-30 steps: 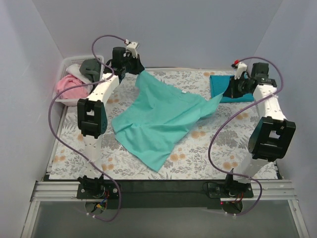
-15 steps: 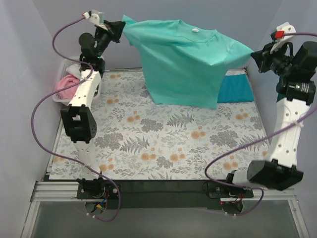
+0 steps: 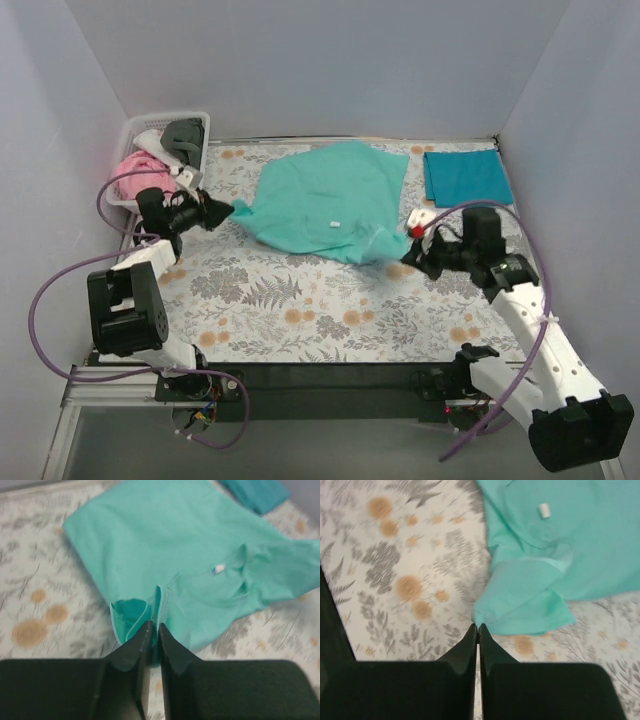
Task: Fold and stack the t-shirts
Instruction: Flatten the tshirt out
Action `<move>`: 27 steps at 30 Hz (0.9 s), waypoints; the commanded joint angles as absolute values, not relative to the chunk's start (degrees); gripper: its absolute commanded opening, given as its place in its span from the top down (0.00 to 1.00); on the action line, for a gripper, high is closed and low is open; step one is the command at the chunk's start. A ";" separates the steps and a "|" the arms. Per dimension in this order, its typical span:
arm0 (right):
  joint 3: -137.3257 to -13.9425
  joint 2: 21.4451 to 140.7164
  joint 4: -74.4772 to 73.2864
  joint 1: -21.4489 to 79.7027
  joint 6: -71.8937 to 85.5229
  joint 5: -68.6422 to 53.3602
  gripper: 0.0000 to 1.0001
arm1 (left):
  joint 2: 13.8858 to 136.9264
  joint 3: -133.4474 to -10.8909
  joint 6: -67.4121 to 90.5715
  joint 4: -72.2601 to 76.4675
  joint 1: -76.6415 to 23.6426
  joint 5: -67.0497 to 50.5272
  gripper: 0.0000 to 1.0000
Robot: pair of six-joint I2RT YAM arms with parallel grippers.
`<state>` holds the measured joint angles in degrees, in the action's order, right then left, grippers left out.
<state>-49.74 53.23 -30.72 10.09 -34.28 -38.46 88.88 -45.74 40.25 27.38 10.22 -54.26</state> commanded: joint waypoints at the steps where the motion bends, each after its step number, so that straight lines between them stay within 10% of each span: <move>1: -42.84 46.68 -34.63 22.21 -44.11 -30.80 0.94 | 78.77 -43.16 20.61 10.68 14.93 -60.73 0.81; 3: -41.23 44.92 -35.94 29.92 -45.52 -27.52 0.66 | 77.35 -43.68 16.10 1.98 17.56 -60.21 0.69; 4: -41.05 44.56 -36.21 31.71 -45.53 -25.25 0.36 | 76.73 -44.46 12.95 0.11 18.54 -61.95 0.63; 7: -43.15 45.87 -34.90 33.49 -43.25 -21.73 0.13 | 77.17 -49.12 9.94 -8.43 19.16 -62.57 0.44; 27: -84.63 105.61 -26.37 15.91 -19.69 -29.36 0.51 | 108.80 -74.44 11.78 -10.01 -15.73 -30.76 0.46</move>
<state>-79.46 101.49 -27.88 15.81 -23.20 -28.67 108.84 -71.16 13.72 -7.92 -15.11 -35.03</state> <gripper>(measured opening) 0.494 0.548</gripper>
